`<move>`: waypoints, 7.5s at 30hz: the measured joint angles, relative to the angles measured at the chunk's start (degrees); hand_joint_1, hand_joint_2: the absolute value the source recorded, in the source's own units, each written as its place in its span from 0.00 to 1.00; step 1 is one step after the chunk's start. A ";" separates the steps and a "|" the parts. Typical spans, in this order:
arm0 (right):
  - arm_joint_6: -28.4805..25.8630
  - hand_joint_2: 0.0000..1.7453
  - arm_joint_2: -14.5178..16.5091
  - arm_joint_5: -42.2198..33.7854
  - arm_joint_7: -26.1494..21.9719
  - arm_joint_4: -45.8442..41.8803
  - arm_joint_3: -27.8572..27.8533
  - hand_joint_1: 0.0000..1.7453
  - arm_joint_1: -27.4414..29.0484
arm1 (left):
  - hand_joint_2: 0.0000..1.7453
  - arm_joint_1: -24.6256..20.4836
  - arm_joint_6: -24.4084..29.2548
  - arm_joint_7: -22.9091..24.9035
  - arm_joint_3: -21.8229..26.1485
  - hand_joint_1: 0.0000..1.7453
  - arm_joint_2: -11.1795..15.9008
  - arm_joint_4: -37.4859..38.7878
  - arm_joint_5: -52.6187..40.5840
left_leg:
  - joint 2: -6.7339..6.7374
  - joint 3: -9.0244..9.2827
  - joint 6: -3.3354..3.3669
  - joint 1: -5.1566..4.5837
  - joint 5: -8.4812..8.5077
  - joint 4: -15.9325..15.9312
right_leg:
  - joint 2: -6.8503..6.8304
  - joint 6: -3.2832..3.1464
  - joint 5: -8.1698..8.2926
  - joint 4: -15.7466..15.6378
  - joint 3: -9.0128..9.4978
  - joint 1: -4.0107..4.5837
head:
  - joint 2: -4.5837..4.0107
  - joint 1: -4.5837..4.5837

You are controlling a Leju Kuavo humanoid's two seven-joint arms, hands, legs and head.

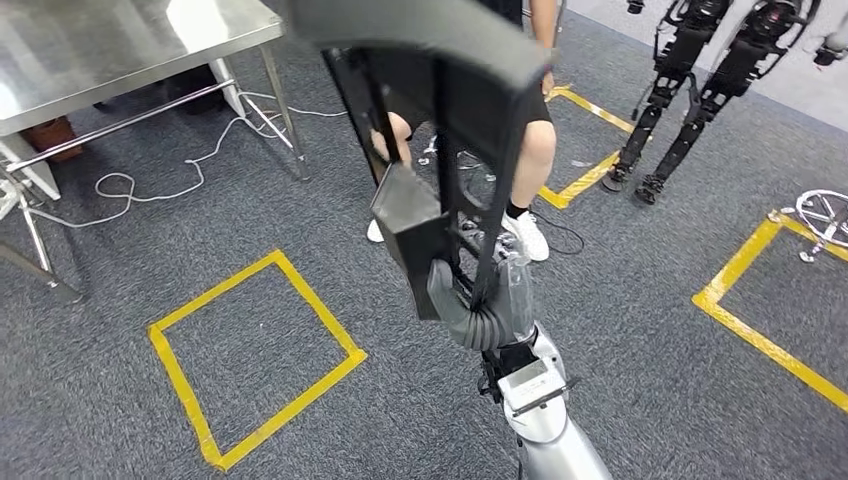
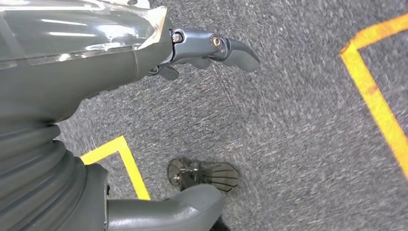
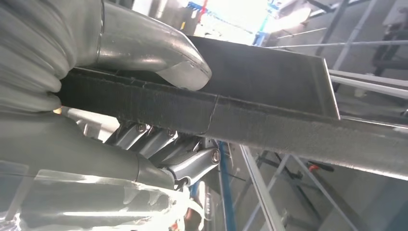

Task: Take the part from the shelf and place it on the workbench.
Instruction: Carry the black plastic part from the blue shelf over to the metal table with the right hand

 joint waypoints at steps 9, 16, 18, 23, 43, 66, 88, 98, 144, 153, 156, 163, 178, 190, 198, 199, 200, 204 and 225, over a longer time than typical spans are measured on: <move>-1.82 1.00 0.03 -1.23 -0.45 1.45 0.94 1.00 -0.11 | 1.00 -0.18 0.29 0.16 0.63 0.00 0.23 -0.03 -0.39 | -5.78 1.33 1.94 0.27 1.37 -2.61 | 5.50 0.82 -6.48 15.31 -6.82 -0.24 | 0.00 0.23; -1.94 1.00 -0.01 -1.43 -0.48 2.13 1.15 1.00 -0.21 | 1.00 0.03 0.66 0.32 0.77 0.00 0.19 -0.03 -0.48 | -10.79 0.73 0.55 0.18 0.92 -1.69 | 8.60 1.61 1.02 -0.23 -0.98 -0.60 | 0.00 0.18; -2.03 1.00 0.13 -1.83 -0.49 2.31 1.27 1.00 -0.33 | 1.00 0.21 1.10 0.57 0.98 0.00 0.23 -0.01 -0.46 | -11.23 0.27 -0.10 0.38 0.93 -1.59 | 7.75 0.76 1.25 -0.44 -0.84 -0.61 | 0.00 0.19; -2.10 1.00 0.32 -3.00 -0.60 2.73 1.37 1.00 -0.45 | 1.00 0.06 1.86 1.10 1.55 0.00 0.16 0.01 -0.40 | -4.49 -6.39 -1.47 0.57 -5.97 11.61 | 4.72 -0.82 1.14 -0.75 -0.50 -0.70 | 0.00 -0.17; -2.22 1.00 -0.32 -4.69 -0.69 3.53 1.43 1.00 -0.31 | 1.00 0.01 2.38 1.80 1.97 0.00 0.02 -0.02 -1.11 | -8.12 1.41 1.14 0.55 1.08 -2.33 | 5.74 2.43 -2.17 7.51 -4.49 -0.58 | 0.00 0.29; -9.27 1.00 0.55 -6.70 1.72 5.41 0.64 1.00 -1.05 | 1.00 0.22 0.80 1.16 3.11 0.00 -0.10 -0.02 -1.25 | -8.11 1.51 -0.36 0.67 0.24 -2.09 | 6.90 0.89 1.24 -0.31 -1.30 -0.18 | 0.00 0.19; -9.22 1.00 -0.54 -8.04 1.72 6.44 1.05 1.00 -1.06 | 1.00 0.23 1.26 1.80 3.10 0.00 -0.38 -0.02 -2.51 | -8.11 1.37 -0.13 0.10 0.11 -1.74 | 6.90 0.97 1.26 -0.38 -1.29 -0.85 | 0.00 0.18; -8.95 1.00 -0.69 -8.36 1.79 6.69 1.77 1.00 -1.91 | 1.00 0.15 1.44 2.92 3.10 0.00 -0.68 0.01 -2.81 | -7.55 2.90 1.75 0.69 1.12 -4.11 | 6.55 1.14 -1.73 5.74 -4.39 -0.51 | 0.00 0.33; -8.68 1.00 -2.21 -9.95 2.14 8.12 3.98 1.00 -2.65 | 1.00 0.23 2.22 3.23 3.21 0.00 -0.91 0.01 -3.77 | -4.41 1.05 -1.17 0.78 -7.24 5.99 | 5.77 -0.02 1.01 0.02 -1.38 -1.62 | 0.00 -0.04; -8.76 1.00 -2.09 -10.18 1.91 8.26 4.07 1.00 -2.69 | 1.00 0.51 2.26 2.91 3.31 0.00 -0.74 0.05 -3.92 | -3.57 -1.52 -0.42 0.56 0.96 0.65 | 5.85 0.99 -2.78 -0.37 2.38 -1.10 | 0.00 -0.09; -8.86 1.00 -2.03 -10.23 1.90 8.28 4.16 1.00 -2.78 | 1.00 0.62 2.26 2.76 3.35 0.00 -0.78 0.05 -3.92 | -3.71 -0.59 0.67 0.23 0.06 -0.38 | 5.79 1.95 -2.88 -0.07 2.93 -0.68 | 0.00 -0.05; -8.92 1.00 -2.26 -10.24 1.90 8.60 4.36 1.00 -3.01 | 1.00 0.70 2.30 2.80 3.45 0.00 -0.85 0.05 -3.79 | -4.46 2.87 2.43 -0.08 -2.14 -1.13 | 5.84 1.96 -6.77 16.22 -8.79 -0.45 | 0.00 0.12; -9.18 1.00 -1.81 -10.24 1.89 8.59 4.25 1.00 -2.77 | 1.00 0.40 2.27 2.58 3.98 0.00 -1.26 0.03 -3.81 | -4.04 -4.50 -1.56 0.65 -10.07 14.77 | 6.14 -1.56 -0.24 0.27 -0.22 -0.40 | 0.00 -0.07; -9.24 1.00 -1.55 -9.73 1.99 8.31 3.72 1.00 -2.82 | 1.00 0.42 1.82 2.30 4.26 0.00 -1.15 0.01 -3.98 | -4.06 1.69 2.41 -0.01 0.06 -2.22 | 6.21 0.59 -5.43 7.58 -0.20 0.18 | -0.01 0.03; -9.12 1.00 -1.72 -9.31 2.12 8.33 3.32 1.00 -2.23 | 1.00 0.41 1.68 2.27 4.28 0.00 -1.28 0.01 -4.09 | -4.61 5.91 1.36 -0.09 -3.92 -2.11 | 5.71 2.79 1.88 1.40 -4.54 -0.49 | 0.00 0.16; -9.11 1.00 -1.71 -9.32 2.14 8.33 3.29 1.00 -2.17 | 1.00 0.36 1.67 2.27 4.29 0.00 -1.25 0.01 -4.09 | -4.61 6.07 1.00 -0.18 -4.30 -2.03 | 5.55 2.13 2.62 0.37 -4.25 -0.44 | 0.00 0.15; -9.10 1.00 -1.69 -9.32 2.18 8.33 3.27 1.00 -2.14 | 1.00 0.31 1.67 2.27 4.31 0.00 -1.22 0.01 -4.09 | -4.60 6.18 0.71 -0.26 -4.53 -1.94 | 5.49 1.29 2.44 0.38 -4.19 -0.33 | 0.00 0.12; -9.08 1.00 -1.36 -9.30 2.28 8.15 3.06 1.00 -2.19 | 1.00 0.12 1.64 2.25 4.31 0.00 -1.16 -0.02 -4.13 | -4.25 2.35 -0.31 0.01 -4.58 4.73 | 5.72 -0.07 2.41 -0.13 -2.77 -1.04 | 0.00 0.04; -8.74 1.00 -1.04 -8.29 2.50 8.07 2.68 1.00 -1.26 | 1.00 0.24 1.43 1.77 4.66 0.00 -1.29 -0.02 -4.30 | -4.37 2.60 2.59 -0.24 -1.15 -1.82 | 6.07 1.94 -5.07 12.70 -8.29 0.02 | 0.00 0.33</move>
